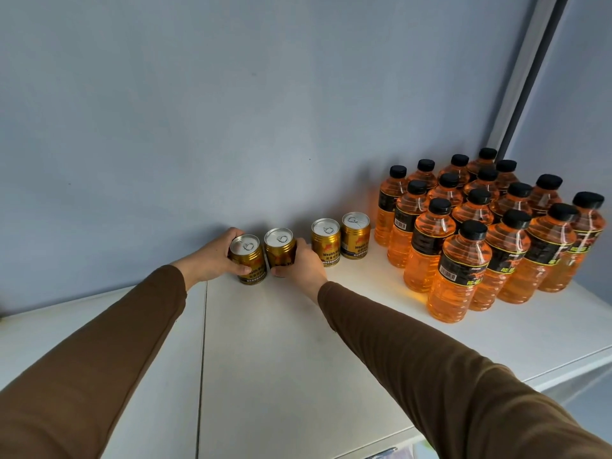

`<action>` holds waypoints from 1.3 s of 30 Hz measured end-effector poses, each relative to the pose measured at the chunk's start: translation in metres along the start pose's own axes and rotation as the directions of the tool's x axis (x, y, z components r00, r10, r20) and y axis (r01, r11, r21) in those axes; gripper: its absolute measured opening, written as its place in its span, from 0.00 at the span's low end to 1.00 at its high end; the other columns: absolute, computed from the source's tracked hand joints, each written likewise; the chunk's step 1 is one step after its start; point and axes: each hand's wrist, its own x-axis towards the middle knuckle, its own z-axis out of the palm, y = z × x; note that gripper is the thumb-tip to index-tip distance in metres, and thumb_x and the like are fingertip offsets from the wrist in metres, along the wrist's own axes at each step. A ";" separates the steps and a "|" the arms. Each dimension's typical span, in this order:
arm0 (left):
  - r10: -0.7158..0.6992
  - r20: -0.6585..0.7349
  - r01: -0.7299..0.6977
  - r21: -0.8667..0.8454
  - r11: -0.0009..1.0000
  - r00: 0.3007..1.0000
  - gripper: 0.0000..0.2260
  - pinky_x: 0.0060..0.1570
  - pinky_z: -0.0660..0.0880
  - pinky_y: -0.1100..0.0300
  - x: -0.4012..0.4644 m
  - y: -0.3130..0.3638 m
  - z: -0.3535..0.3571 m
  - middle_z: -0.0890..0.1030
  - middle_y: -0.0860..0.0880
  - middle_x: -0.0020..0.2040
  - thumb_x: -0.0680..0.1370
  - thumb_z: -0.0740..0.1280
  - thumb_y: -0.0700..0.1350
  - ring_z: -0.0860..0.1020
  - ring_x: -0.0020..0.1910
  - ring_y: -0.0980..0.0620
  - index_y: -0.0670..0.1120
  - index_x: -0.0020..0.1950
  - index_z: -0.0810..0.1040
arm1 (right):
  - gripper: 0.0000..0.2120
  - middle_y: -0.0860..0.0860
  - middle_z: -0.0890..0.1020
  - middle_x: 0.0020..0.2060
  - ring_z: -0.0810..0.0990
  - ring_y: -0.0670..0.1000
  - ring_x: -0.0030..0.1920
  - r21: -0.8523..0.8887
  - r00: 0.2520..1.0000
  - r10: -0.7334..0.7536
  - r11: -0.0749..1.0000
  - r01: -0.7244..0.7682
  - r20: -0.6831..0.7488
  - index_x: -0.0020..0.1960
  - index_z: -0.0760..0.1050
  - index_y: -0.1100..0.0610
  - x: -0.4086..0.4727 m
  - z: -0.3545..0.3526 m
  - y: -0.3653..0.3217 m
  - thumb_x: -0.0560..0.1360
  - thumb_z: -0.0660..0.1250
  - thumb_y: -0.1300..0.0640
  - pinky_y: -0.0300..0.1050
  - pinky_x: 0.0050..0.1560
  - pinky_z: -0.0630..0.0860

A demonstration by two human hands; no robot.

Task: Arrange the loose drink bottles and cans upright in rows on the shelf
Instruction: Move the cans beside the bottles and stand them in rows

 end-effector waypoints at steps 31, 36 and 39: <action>0.152 -0.219 0.052 0.713 0.699 0.964 0.44 0.75 0.45 0.59 -0.187 0.000 0.000 0.47 0.48 0.82 0.77 0.70 0.58 0.45 0.80 0.49 0.47 0.82 0.46 | 0.35 0.54 0.64 0.75 0.60 0.60 0.74 -0.573 0.855 -0.401 0.636 0.517 0.328 0.74 0.64 0.54 -0.114 -0.028 -0.085 0.72 0.72 0.44 0.56 0.69 0.64; 0.134 -0.232 0.078 0.721 0.689 0.963 0.43 0.75 0.47 0.58 -0.238 -0.025 -0.025 0.48 0.49 0.82 0.77 0.69 0.59 0.48 0.80 0.50 0.49 0.82 0.46 | 0.38 0.52 0.67 0.73 0.63 0.57 0.73 -0.547 0.824 -0.446 0.617 0.566 0.350 0.77 0.60 0.52 -0.147 0.014 -0.124 0.73 0.72 0.44 0.53 0.70 0.64; 0.133 -0.237 0.080 0.715 0.695 0.962 0.43 0.75 0.52 0.57 -0.272 -0.053 -0.052 0.51 0.50 0.82 0.76 0.70 0.59 0.52 0.79 0.49 0.50 0.82 0.48 | 0.39 0.52 0.68 0.73 0.63 0.57 0.72 -0.535 0.808 -0.456 0.606 0.589 0.373 0.78 0.59 0.51 -0.170 0.055 -0.158 0.73 0.71 0.44 0.53 0.67 0.67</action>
